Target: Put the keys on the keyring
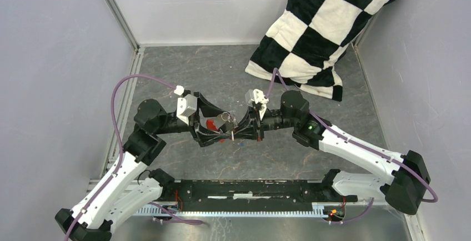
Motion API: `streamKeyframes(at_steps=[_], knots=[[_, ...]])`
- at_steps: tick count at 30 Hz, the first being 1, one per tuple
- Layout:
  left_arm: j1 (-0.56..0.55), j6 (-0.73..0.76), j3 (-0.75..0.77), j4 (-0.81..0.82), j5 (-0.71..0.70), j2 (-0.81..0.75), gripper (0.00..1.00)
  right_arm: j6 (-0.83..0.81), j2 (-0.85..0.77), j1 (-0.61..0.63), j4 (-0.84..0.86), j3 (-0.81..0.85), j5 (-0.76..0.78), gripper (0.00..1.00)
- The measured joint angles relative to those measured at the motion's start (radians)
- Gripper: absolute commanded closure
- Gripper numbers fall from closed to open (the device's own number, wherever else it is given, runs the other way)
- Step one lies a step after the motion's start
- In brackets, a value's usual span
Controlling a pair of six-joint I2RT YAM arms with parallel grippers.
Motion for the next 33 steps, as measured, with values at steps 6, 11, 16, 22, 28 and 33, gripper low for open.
streamKeyframes(at_steps=[6, 11, 16, 22, 28, 33], knots=[[0.000, 0.069, 0.056, -0.120, -0.078, -0.013, 0.00, 0.024, 0.026, -0.009, -0.115, 0.069, 0.056, 1.00], [-0.002, 0.214, 0.192, -0.299, -0.334, 0.043, 0.00, 0.075, 0.111, -0.075, -0.233, 0.127, 0.058, 1.00], [0.000, 0.325, 0.252, -0.372, -0.706, 0.066, 0.00, 0.079, 0.260, -0.130, -0.375, 0.128, 0.055, 1.00], [0.011, 0.321, 0.253, -0.435, -0.933, 0.059, 0.00, 0.067, 0.460, -0.165, -0.422, 0.135, 0.030, 1.00], [0.056, 0.307, 0.351, -0.584, -1.044, 0.143, 0.00, 0.086, 0.636, -0.170, -0.404, 0.163, -0.016, 0.88], [0.137, 0.293, 0.392, -0.655, -1.030, 0.253, 0.00, 0.068, 0.723, -0.179, -0.439, 0.243, 0.017, 0.60]])
